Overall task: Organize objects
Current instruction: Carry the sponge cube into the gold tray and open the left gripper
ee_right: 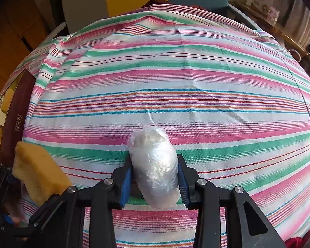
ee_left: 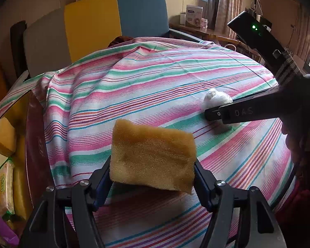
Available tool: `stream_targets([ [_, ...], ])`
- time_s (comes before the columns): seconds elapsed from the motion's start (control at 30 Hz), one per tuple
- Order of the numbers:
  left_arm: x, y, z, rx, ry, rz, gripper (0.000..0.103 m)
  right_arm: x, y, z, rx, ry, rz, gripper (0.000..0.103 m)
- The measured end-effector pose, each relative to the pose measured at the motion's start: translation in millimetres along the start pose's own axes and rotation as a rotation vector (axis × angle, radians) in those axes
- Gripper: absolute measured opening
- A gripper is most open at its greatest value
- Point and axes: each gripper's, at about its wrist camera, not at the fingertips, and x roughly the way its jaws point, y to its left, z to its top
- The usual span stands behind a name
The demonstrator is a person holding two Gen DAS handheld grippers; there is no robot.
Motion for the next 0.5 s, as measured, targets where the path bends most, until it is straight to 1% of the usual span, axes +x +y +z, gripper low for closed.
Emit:
stream_targets([
  [0.17, -4, 2, 2, -0.011, 0.007, -0.012, 0.069, 0, 0, -1, -0.010, -0.004, -0.007, 0.039],
  [0.27, -13, 7, 2, -0.035, 0.015, -0.043, 0.069, 0, 3, -1, -0.026, -0.009, -0.016, 0.039],
  [0.33, -27, 12, 2, -0.040, -0.003, -0.051, 0.069, 2, 6, 0, -0.031, -0.012, -0.019, 0.039],
  [0.4, -46, 21, 3, -0.064, -0.027, -0.076, 0.069, 2, 7, -1, -0.039, -0.014, -0.024, 0.039],
  [0.47, -71, 35, 4, -0.104, -0.065, -0.095, 0.069, 2, 8, -1, -0.047, -0.017, -0.031, 0.039],
  [0.5, -88, 48, 4, -0.142, -0.087, -0.113, 0.069, 2, 9, -2, -0.050, -0.018, -0.033, 0.039],
])
